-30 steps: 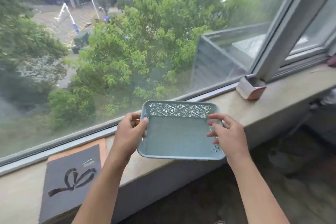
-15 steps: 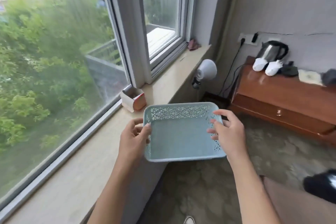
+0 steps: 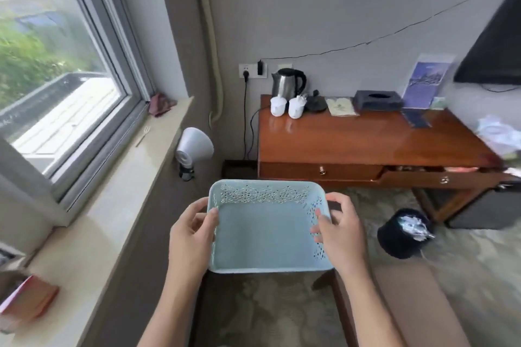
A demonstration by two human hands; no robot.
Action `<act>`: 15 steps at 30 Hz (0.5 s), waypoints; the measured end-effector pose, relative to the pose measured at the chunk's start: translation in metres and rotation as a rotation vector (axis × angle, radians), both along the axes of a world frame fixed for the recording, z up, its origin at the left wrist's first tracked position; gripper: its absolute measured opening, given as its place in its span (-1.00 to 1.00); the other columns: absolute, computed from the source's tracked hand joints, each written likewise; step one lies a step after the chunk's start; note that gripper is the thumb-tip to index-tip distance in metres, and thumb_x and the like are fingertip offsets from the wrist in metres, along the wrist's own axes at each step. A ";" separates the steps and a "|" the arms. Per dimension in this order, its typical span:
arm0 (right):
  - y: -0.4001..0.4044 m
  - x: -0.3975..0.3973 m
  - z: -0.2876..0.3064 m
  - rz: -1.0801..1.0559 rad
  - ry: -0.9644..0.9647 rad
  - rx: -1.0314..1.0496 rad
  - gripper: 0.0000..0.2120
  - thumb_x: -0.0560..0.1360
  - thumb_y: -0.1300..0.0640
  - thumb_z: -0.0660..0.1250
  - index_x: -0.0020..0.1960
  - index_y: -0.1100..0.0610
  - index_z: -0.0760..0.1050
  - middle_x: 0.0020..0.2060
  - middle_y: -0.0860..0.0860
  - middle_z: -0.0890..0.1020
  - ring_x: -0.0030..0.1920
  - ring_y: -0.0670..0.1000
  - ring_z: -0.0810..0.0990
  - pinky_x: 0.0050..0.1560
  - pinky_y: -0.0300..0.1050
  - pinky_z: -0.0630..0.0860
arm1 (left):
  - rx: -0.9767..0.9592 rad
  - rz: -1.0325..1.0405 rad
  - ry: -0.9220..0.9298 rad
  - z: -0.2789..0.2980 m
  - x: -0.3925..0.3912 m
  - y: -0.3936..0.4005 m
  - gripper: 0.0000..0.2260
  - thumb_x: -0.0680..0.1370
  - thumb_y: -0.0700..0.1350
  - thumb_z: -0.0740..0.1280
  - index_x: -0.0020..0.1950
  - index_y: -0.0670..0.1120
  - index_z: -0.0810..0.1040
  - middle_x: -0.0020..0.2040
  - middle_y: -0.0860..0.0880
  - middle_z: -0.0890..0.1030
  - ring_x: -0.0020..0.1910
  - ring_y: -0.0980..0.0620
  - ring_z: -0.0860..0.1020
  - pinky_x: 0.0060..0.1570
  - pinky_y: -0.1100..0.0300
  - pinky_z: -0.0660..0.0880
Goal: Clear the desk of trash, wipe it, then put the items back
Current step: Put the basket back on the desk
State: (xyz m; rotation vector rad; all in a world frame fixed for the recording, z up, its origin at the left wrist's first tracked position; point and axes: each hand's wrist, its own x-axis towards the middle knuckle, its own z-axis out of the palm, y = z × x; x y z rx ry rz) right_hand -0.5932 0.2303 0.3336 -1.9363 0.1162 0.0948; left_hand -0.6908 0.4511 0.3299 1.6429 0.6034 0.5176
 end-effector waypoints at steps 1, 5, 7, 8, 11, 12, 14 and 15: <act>-0.002 0.008 -0.002 -0.023 0.011 -0.002 -0.70 0.61 0.25 0.29 0.15 -0.15 0.45 -0.15 -0.10 0.70 -0.31 -0.01 0.69 -0.20 0.09 0.66 | 0.000 -0.025 0.009 -0.002 0.014 0.002 -0.83 0.64 -0.17 0.37 0.09 0.10 0.68 -0.30 -0.01 0.66 -0.40 0.18 0.54 -0.29 0.30 0.48; -0.007 0.041 -0.009 -0.117 0.061 -0.012 -0.64 0.58 0.28 0.26 0.20 -0.15 0.48 -0.11 -0.11 0.71 -0.28 -0.04 0.71 -0.14 0.08 0.68 | -0.006 -0.125 0.033 -0.011 0.075 0.010 -0.80 0.64 -0.14 0.36 0.08 0.16 0.69 -0.23 -0.08 0.68 -0.31 0.12 0.57 -0.18 0.09 0.52; -0.005 0.061 -0.010 -0.174 0.067 -0.012 -0.61 0.56 0.28 0.26 0.20 -0.17 0.51 -0.18 -0.11 0.71 -0.27 -0.02 0.71 -0.12 0.12 0.69 | -0.010 -0.172 0.045 -0.015 0.108 0.015 -0.80 0.64 -0.13 0.35 0.08 0.17 0.69 -0.22 -0.10 0.68 -0.30 0.08 0.57 -0.14 0.02 0.54; -0.004 0.071 -0.011 -0.203 0.070 -0.015 -0.60 0.55 0.29 0.26 0.19 -0.18 0.52 -0.20 -0.11 0.72 -0.27 -0.01 0.72 -0.10 0.13 0.69 | -0.001 -0.198 0.059 -0.016 0.125 0.018 -0.80 0.64 -0.13 0.35 0.09 0.17 0.68 -0.23 -0.10 0.67 -0.31 0.08 0.56 -0.14 0.02 0.54; 0.004 0.105 -0.008 -0.270 0.083 -0.033 -0.55 0.51 0.31 0.27 0.17 -0.21 0.55 -0.20 -0.15 0.72 -0.27 -0.04 0.72 -0.06 0.12 0.68 | 0.031 -0.268 0.090 -0.017 0.173 0.029 -0.79 0.64 -0.11 0.32 0.15 0.15 0.67 -0.26 -0.08 0.66 -0.38 0.13 0.53 -0.20 0.09 0.51; 0.007 0.116 -0.007 -0.290 0.086 -0.037 -0.53 0.50 0.32 0.27 0.15 -0.24 0.54 -0.21 -0.17 0.72 -0.28 -0.05 0.72 -0.04 0.12 0.67 | 0.034 -0.283 0.096 -0.017 0.187 0.033 -0.80 0.64 -0.11 0.32 0.17 0.14 0.66 -0.25 -0.07 0.66 -0.39 0.14 0.53 -0.21 0.11 0.50; 0.014 0.138 -0.005 -0.317 0.095 -0.041 -0.51 0.48 0.31 0.27 0.10 -0.30 0.53 -0.21 -0.22 0.72 -0.27 -0.05 0.72 -0.02 0.13 0.67 | 0.037 -0.312 0.101 -0.017 0.216 0.042 -0.81 0.64 -0.09 0.32 0.20 0.12 0.65 -0.25 -0.06 0.66 -0.39 0.15 0.53 -0.23 0.15 0.49; 0.017 0.150 -0.005 -0.325 0.105 -0.042 -0.51 0.47 0.31 0.28 0.10 -0.30 0.53 -0.20 -0.23 0.72 -0.26 -0.05 0.72 -0.01 0.15 0.66 | 0.044 -0.330 0.103 -0.018 0.231 0.046 -0.81 0.64 -0.08 0.33 0.20 0.12 0.65 -0.26 -0.06 0.65 -0.39 0.15 0.54 -0.24 0.14 0.50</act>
